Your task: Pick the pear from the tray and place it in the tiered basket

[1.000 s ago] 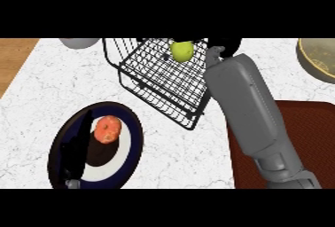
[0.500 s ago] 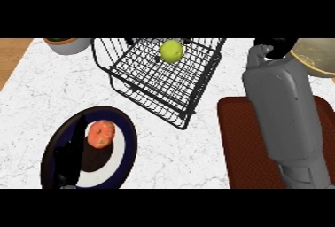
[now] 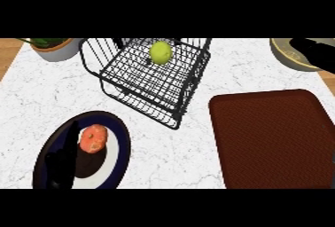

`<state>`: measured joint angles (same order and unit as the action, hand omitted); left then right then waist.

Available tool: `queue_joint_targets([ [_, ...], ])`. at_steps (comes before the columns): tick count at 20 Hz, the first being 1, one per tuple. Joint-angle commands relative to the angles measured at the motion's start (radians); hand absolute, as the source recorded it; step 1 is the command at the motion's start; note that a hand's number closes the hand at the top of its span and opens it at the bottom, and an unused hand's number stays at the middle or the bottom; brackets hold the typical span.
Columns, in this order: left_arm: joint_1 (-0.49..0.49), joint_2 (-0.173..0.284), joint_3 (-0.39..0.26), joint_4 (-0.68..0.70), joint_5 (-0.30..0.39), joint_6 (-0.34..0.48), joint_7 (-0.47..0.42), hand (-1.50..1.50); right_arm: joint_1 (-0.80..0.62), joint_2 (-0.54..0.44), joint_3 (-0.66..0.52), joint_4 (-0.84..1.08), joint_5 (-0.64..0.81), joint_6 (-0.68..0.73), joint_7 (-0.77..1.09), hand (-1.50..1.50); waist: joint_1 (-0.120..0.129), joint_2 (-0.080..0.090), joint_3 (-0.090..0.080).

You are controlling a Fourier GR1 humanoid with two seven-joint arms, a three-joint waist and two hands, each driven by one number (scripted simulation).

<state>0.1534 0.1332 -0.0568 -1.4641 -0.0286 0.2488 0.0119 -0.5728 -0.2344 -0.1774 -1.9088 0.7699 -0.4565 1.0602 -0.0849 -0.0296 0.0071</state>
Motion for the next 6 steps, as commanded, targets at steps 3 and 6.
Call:
queue_joint_targets([
  [3,-0.007,0.014,0.026,0.037,0.023,-0.022,0.009,0.0,0.288,-0.108,-0.128,-0.384,-0.24,0.199,0.066,-1.5,-0.014,0.008,-0.006],
  [6,0.028,-0.016,-0.009,-0.014,0.008,-0.002,0.034,0.0,0.434,-0.136,-0.237,-0.508,-0.404,0.242,0.044,-1.5,-0.011,0.007,-0.003],
])
